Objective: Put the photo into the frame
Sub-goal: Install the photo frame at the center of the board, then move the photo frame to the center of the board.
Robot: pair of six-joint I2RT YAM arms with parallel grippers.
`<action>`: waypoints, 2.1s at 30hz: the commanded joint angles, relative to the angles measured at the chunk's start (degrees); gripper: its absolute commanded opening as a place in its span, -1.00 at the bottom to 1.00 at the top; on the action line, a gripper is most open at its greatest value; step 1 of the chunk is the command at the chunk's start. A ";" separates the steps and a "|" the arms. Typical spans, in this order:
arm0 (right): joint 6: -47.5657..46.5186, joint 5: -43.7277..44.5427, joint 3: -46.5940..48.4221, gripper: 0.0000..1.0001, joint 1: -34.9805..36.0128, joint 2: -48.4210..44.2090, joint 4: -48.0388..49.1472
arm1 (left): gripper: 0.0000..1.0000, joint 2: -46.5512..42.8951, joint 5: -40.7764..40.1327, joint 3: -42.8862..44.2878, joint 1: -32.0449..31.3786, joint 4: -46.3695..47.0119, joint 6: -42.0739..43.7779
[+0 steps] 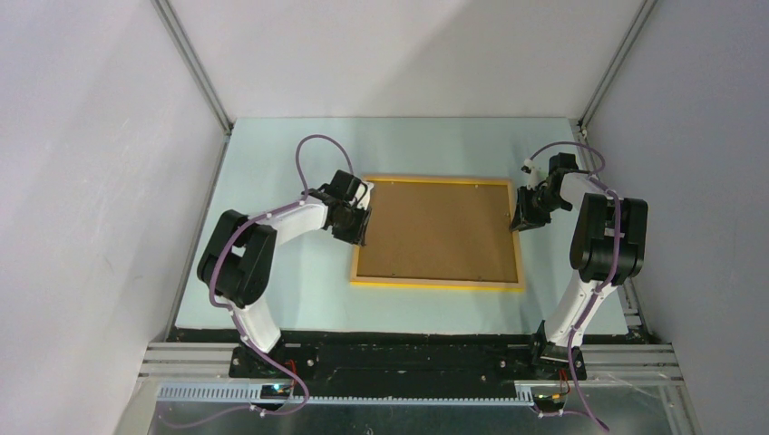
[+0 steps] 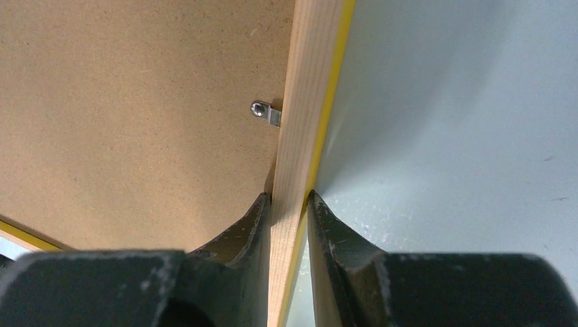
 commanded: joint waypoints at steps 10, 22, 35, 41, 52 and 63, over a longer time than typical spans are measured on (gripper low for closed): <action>-0.54 -0.40 -0.32 -1.00 -0.17 -1.11 2.34 | -0.32 -2.14 0.40 -0.89 -0.57 -0.81 1.55; -0.56 -0.40 -0.27 -1.00 -0.17 -1.09 2.34 | 0.00 -2.85 0.25 -0.77 -0.47 -0.95 1.64; -0.40 -0.48 -0.27 -1.00 -0.17 -1.10 2.48 | 0.41 -3.80 -0.50 3.05 2.03 -1.43 1.48; 0.10 -0.66 -0.32 -1.00 0.05 -1.04 2.54 | 0.41 0.23 -0.16 8.37 4.54 -1.55 2.20; 0.26 -0.81 -0.32 -1.00 0.06 -1.74 1.79 | 0.22 8.40 1.52 14.12 5.64 -1.52 -1.61; 0.59 -1.66 -0.32 -1.00 0.05 -1.47 2.35 | -0.15 10.42 1.71 13.17 5.80 -0.74 -2.75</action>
